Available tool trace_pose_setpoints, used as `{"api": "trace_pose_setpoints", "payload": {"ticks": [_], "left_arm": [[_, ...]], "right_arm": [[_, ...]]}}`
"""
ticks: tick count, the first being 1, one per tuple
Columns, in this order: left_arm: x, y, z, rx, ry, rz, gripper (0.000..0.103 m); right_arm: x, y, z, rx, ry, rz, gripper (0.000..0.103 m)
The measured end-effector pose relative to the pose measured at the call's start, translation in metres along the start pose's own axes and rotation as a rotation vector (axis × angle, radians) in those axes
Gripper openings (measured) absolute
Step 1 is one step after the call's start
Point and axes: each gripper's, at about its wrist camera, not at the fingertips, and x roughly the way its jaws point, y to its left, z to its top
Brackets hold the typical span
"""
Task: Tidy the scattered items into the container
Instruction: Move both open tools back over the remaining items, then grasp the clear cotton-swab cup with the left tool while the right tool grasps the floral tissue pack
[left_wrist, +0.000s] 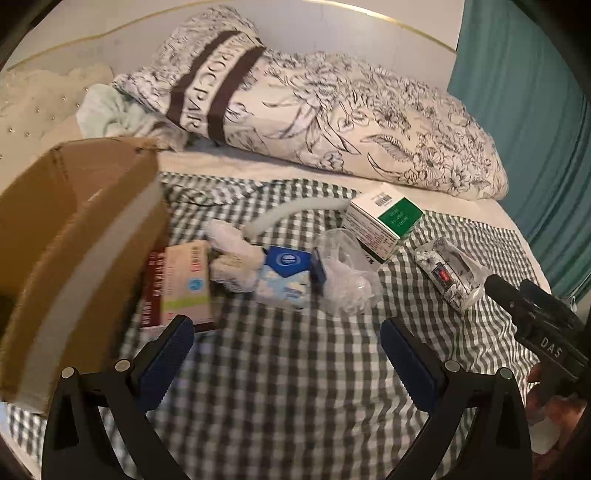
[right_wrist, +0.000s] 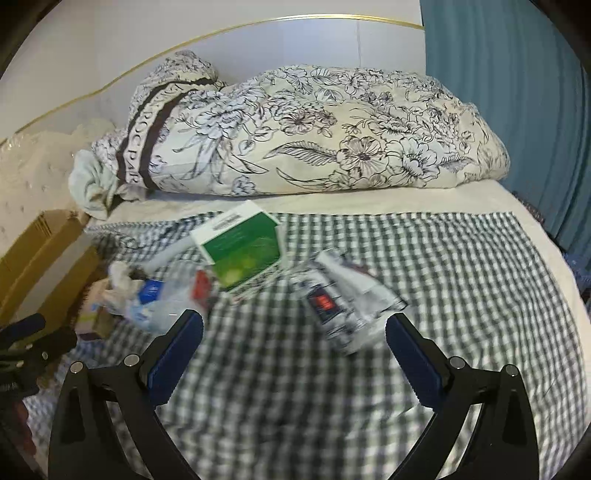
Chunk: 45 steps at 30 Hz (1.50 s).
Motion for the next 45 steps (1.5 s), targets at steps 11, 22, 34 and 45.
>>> {"api": "trace_pose_setpoints", "payload": {"ticks": [11, 22, 34, 45], "left_arm": [[0.074, -0.037, 0.007, 0.027, 0.086, -0.014, 0.103], [0.130, -0.049, 0.023, -0.033, 0.122, 0.030, 0.103], [0.138, -0.064, 0.025, 0.058, 0.073, 0.031, 0.065], [0.104, -0.061, 0.009, 0.073, 0.081, -0.018, 0.065]], "right_arm": [[0.059, -0.028, 0.001, -0.080, 0.078, -0.045, 0.100], [0.118, -0.049, 0.010, -0.093, 0.099, 0.013, 0.100], [0.138, -0.046, -0.007, -0.083, 0.097, 0.006, 0.055], [0.097, -0.036, -0.024, -0.070, 0.100, 0.003, 0.046]]}}
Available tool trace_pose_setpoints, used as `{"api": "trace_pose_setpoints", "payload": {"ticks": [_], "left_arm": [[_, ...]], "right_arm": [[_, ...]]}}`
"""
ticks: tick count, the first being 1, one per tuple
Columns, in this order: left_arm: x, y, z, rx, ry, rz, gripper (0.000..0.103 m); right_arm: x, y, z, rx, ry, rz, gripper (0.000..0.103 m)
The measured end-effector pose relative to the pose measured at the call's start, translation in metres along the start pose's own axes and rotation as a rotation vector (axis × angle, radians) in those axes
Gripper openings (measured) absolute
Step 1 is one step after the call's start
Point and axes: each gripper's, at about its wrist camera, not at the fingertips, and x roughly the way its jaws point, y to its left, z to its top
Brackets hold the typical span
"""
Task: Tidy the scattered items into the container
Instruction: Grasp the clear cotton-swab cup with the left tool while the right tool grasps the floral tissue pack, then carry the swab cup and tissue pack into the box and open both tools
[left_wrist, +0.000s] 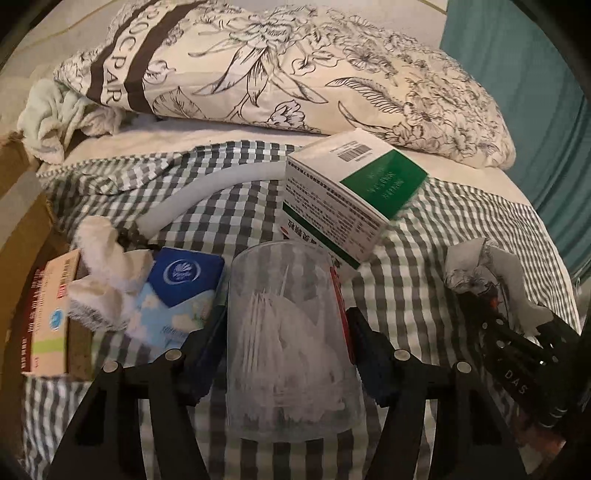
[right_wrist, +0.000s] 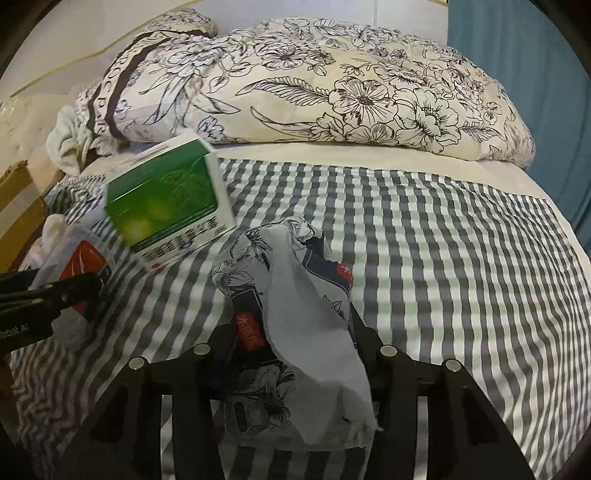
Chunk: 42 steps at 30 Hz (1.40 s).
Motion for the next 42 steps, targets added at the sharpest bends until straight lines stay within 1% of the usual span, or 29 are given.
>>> {"api": "trace_pose_setpoints", "payload": {"ticks": [9, 14, 19, 22, 29, 35, 42], "left_arm": [[-0.042, 0.007, -0.013, 0.001, -0.025, 0.010, 0.064], [-0.066, 0.017, -0.020, -0.007, -0.044, 0.017, 0.063], [-0.094, 0.032, -0.030, -0.025, -0.068, 0.023, 0.063], [-0.112, 0.041, -0.036, -0.032, -0.081, 0.030, 0.063], [-0.150, 0.056, -0.053, -0.047, -0.093, 0.061, 0.063], [-0.188, 0.068, -0.068, -0.074, -0.130, 0.087, 0.063], [-0.225, 0.077, -0.085, -0.100, -0.155, 0.109, 0.063]], "right_arm": [[-0.054, 0.024, 0.004, -0.003, -0.030, 0.051, 0.046], [-0.087, 0.045, 0.004, 0.006, -0.040, 0.113, 0.046], [-0.114, 0.074, -0.005, -0.033, -0.044, 0.127, 0.046], [-0.127, 0.085, -0.010, -0.037, -0.031, 0.146, 0.046], [-0.158, 0.116, -0.019, -0.047, -0.022, 0.161, 0.046], [-0.197, 0.136, -0.026, -0.083, -0.070, 0.166, 0.046], [-0.238, 0.144, -0.035, -0.087, -0.124, 0.179, 0.046]]}}
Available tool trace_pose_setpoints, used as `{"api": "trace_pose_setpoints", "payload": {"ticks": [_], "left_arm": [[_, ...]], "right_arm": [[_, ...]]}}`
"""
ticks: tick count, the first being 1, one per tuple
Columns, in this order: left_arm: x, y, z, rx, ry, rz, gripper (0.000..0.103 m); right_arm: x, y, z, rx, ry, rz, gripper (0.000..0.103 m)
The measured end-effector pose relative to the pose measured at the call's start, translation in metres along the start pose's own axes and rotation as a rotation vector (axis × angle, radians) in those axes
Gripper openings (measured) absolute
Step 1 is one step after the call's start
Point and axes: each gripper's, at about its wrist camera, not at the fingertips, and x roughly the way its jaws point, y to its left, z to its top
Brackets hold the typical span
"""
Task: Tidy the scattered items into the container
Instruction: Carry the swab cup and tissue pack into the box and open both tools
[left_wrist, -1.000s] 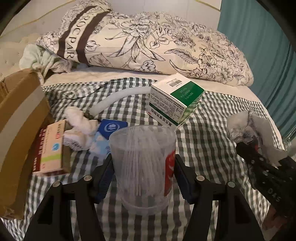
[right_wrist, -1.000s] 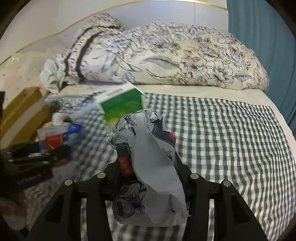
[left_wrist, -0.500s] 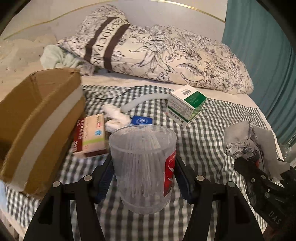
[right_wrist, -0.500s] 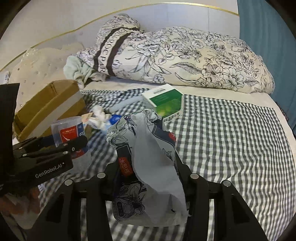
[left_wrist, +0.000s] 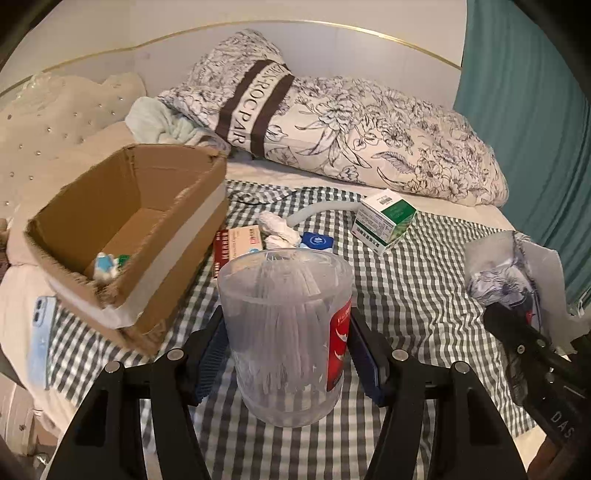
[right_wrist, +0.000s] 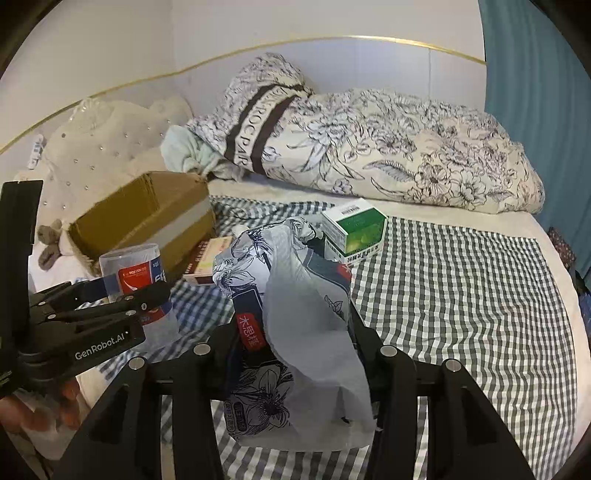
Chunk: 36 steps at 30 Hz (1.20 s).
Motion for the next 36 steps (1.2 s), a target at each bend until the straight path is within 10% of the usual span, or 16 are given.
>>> {"api": "trace_pose_setpoints", "payload": {"ticks": [36], "left_arm": [[-0.019, 0.134, 0.073, -0.099, -0.066, 0.145, 0.063]], "right_arm": [[0.062, 0.131, 0.102, -0.150, -0.036, 0.217, 0.046]]}}
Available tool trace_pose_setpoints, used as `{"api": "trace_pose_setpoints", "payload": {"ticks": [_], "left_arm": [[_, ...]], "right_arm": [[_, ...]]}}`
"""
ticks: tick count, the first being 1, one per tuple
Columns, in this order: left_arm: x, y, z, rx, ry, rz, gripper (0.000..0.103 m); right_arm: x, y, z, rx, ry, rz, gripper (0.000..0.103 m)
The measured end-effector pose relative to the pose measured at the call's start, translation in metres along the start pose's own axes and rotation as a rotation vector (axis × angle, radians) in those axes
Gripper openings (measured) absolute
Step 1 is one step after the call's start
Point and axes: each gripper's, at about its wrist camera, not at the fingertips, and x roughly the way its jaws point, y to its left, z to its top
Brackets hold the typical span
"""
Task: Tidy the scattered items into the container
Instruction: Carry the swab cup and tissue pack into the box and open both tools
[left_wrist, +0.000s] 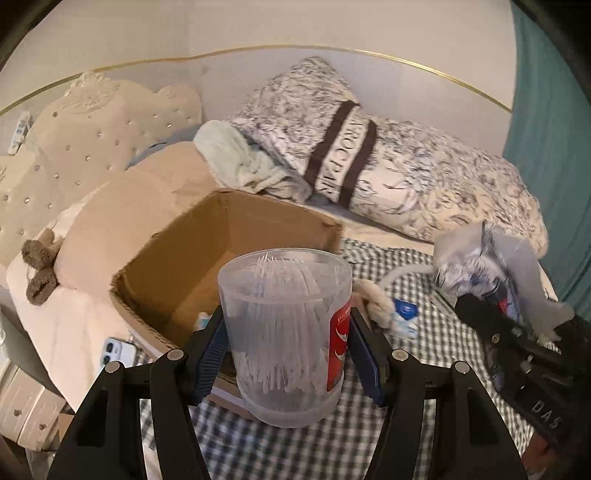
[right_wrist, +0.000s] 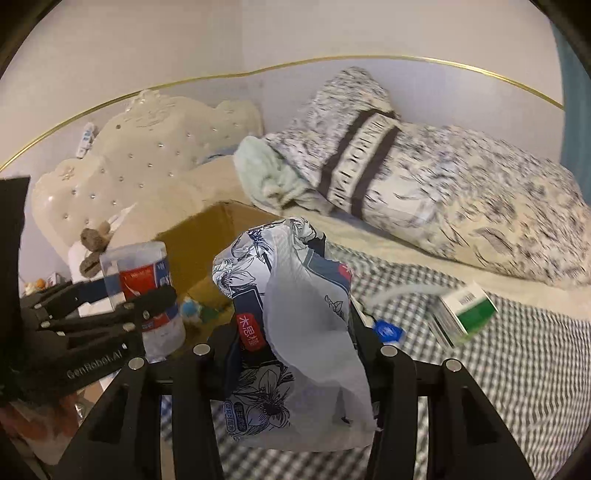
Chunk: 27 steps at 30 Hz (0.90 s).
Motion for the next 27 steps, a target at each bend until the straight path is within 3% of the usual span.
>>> {"api": "trace_pose_setpoints", "payload": {"ticks": [20, 27], "left_arm": [[0.048, 0.050, 0.033, -0.027, -0.017, 0.036, 0.063], [0.078, 0.065, 0.029, -0.054, 0.034, 0.044, 0.063]], "right_arm": [[0.087, 0.042, 0.048, -0.024, 0.010, 0.085, 0.047], [0.131, 0.047, 0.053, -0.002, 0.055, 0.088, 0.047]]}}
